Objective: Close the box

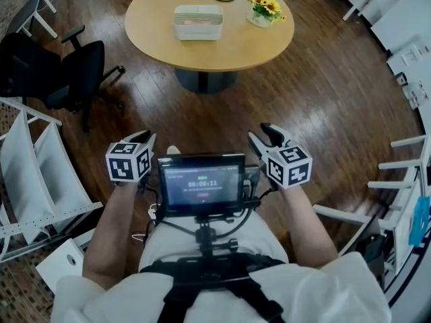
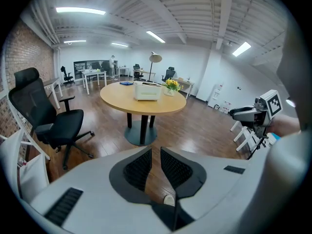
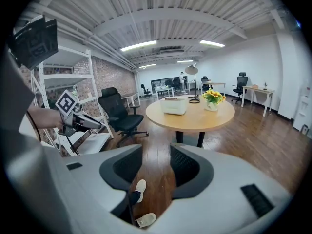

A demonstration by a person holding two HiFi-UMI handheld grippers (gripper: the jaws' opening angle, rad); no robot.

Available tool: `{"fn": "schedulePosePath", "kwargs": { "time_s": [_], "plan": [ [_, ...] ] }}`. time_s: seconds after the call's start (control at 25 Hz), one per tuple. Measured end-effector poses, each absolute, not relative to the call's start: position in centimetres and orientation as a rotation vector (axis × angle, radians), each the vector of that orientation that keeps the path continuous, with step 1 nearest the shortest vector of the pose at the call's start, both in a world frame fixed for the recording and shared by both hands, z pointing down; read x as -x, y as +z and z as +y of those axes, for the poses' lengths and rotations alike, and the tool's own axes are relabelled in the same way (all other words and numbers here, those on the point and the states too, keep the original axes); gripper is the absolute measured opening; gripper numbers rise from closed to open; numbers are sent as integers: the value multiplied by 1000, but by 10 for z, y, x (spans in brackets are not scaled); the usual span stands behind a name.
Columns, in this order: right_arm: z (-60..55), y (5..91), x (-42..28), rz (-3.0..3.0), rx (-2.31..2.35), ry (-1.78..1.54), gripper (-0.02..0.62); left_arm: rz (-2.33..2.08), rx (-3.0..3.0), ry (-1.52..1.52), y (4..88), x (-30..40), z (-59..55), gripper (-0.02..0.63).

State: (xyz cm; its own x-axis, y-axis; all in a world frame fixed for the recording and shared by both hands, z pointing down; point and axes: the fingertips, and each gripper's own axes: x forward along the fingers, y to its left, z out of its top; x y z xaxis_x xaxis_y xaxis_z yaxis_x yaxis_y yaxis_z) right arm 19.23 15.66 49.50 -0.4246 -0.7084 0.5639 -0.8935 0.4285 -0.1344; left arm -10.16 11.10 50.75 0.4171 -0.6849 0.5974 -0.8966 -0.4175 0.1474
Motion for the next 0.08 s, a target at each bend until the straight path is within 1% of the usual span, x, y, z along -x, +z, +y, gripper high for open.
{"fn": "schedulePosePath", "kwargs": {
  "time_s": [0.08],
  "plan": [
    [157, 496, -192, -2261, -1353, 589, 187, -1343, -2224, 635, 510, 102, 111, 64]
  ]
}}
